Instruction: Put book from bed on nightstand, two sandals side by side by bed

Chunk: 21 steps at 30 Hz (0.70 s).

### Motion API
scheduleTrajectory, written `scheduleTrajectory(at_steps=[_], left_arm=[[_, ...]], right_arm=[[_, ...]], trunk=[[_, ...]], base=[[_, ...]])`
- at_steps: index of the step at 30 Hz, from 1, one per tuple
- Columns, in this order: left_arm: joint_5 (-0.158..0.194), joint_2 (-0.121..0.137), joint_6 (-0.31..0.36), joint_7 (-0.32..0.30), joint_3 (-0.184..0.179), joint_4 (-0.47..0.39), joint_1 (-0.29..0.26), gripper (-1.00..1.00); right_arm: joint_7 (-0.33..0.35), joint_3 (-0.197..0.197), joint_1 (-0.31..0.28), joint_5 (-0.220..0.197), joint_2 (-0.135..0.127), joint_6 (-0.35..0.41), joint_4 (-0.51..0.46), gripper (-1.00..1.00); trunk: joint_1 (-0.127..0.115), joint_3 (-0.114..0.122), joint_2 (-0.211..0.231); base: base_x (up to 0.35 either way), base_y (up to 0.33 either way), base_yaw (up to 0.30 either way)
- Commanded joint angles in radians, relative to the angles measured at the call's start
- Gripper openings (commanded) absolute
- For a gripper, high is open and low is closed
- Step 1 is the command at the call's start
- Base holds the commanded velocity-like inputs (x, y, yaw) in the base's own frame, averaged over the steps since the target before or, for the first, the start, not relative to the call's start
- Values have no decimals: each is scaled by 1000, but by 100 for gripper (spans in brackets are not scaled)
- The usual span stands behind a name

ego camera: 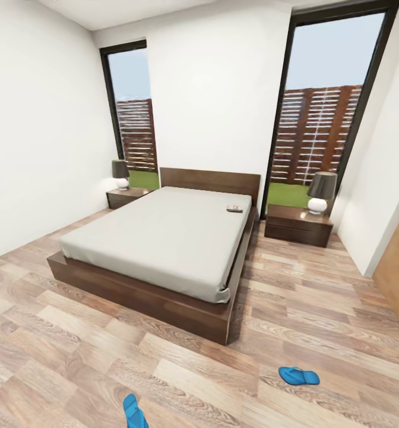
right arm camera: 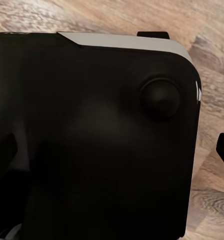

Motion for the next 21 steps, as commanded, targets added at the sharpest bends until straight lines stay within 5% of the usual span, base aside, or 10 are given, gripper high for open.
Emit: scheduleTrajectory(at_steps=[1,21], left_arm=[[1,0,-2,1,0,-1,0,100],[1,-1,-2,2,0,-3,0,100]], right_arm=[[-1,1,0,1,0,0,0,100],[-1,0,0,5,-2,0,0,100]], trunk=[[0,-1,0],[0,-1,0]], base=[[0,-4,178],[20,-22,226]])
